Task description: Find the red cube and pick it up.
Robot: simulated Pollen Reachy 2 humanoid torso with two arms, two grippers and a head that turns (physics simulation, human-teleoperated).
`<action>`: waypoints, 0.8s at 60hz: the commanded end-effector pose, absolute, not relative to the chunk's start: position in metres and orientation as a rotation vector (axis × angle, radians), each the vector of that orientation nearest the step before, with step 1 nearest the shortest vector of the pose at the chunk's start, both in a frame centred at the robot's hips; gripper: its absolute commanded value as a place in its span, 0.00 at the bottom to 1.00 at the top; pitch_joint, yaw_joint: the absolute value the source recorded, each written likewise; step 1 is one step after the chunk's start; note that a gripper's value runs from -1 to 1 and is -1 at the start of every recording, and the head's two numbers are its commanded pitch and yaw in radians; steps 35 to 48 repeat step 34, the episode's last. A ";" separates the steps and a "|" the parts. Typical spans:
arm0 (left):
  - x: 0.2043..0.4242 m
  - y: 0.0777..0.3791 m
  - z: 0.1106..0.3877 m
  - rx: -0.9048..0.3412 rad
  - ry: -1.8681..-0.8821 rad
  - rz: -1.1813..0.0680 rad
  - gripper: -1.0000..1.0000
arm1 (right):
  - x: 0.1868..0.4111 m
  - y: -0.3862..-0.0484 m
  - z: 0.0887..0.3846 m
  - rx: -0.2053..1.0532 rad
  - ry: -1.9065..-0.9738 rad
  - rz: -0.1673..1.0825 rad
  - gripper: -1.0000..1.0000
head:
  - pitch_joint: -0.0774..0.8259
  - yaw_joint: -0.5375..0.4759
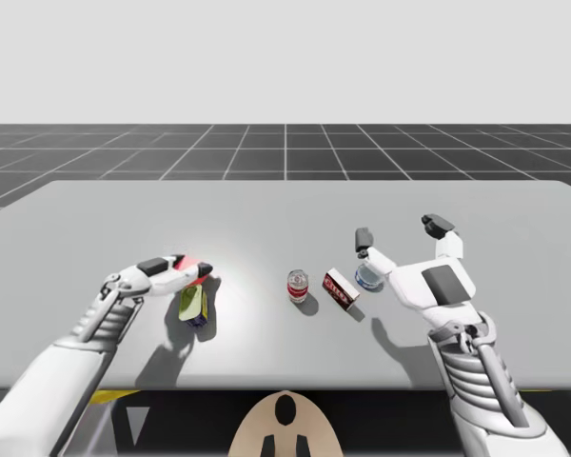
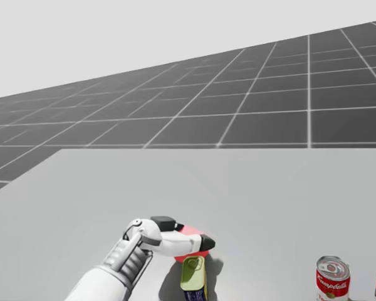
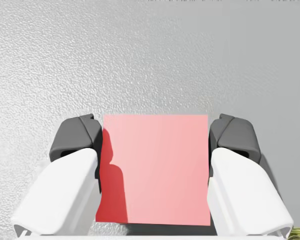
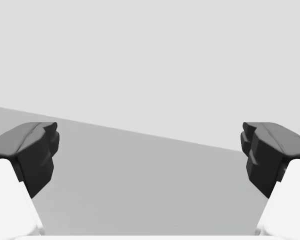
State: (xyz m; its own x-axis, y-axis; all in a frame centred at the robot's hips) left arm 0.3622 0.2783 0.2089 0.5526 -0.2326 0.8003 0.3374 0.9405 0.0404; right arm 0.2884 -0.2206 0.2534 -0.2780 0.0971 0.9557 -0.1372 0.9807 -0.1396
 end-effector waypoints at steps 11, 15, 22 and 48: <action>0.354 0.283 0.284 -0.037 -1.037 -0.324 1.00 | 0.292 -0.221 0.252 -0.005 -1.852 0.174 0.00 | 0.41 0.92; 0.350 0.284 0.307 -0.020 -1.095 -0.328 1.00 | 0.293 -0.219 0.252 -0.001 -1.854 0.135 0.00 | 0.41 0.92; 0.342 0.282 0.335 -0.005 -1.166 -0.339 1.00 | 0.295 -0.220 0.251 -0.016 -1.879 0.132 0.00 | 0.41 0.92; 0.315 0.271 0.408 0.034 -1.368 -0.369 1.00 | 0.294 -0.226 0.252 0.047 -1.870 0.128 0.00 | 0.40 0.92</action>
